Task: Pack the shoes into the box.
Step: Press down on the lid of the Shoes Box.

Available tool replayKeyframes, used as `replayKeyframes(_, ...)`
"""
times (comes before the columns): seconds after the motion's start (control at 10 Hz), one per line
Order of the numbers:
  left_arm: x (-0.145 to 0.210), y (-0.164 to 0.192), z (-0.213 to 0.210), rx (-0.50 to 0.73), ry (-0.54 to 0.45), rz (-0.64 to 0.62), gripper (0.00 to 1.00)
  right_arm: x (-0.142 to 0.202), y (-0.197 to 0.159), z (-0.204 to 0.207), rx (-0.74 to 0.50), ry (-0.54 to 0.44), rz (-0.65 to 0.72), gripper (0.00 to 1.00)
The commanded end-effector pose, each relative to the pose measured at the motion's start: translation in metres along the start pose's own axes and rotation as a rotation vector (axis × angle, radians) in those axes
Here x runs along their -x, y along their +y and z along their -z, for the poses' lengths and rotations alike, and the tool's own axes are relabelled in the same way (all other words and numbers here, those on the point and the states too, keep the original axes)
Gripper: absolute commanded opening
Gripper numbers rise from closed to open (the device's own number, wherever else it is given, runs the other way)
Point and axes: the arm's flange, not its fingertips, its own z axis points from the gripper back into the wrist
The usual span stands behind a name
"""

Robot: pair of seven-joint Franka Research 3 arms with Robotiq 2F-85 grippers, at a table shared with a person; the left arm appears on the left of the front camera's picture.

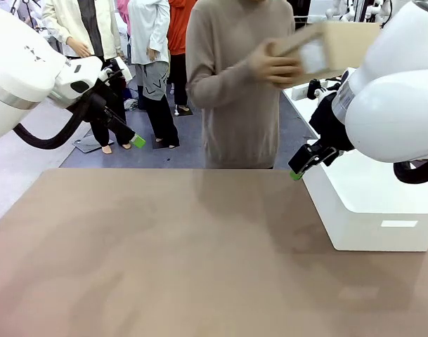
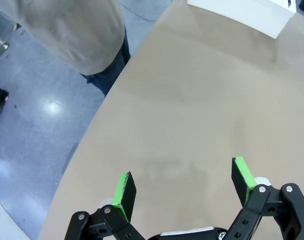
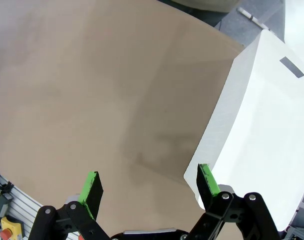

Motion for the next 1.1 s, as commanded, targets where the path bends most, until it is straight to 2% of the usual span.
replayKeyframes(0.0, 0.0013, 0.0013, -0.0012, -0.008, -0.001, 0.007, 1.00, -0.0035, -0.0014, -0.0015, 0.002, 0.003, 0.001, 1.00)
replayKeyframes(1.0, 0.0013, 0.0013, -0.0012, -0.008, -0.001, 0.007, 1.00, -0.0035, -0.0014, -0.0015, 0.002, 0.003, 0.001, 1.00)
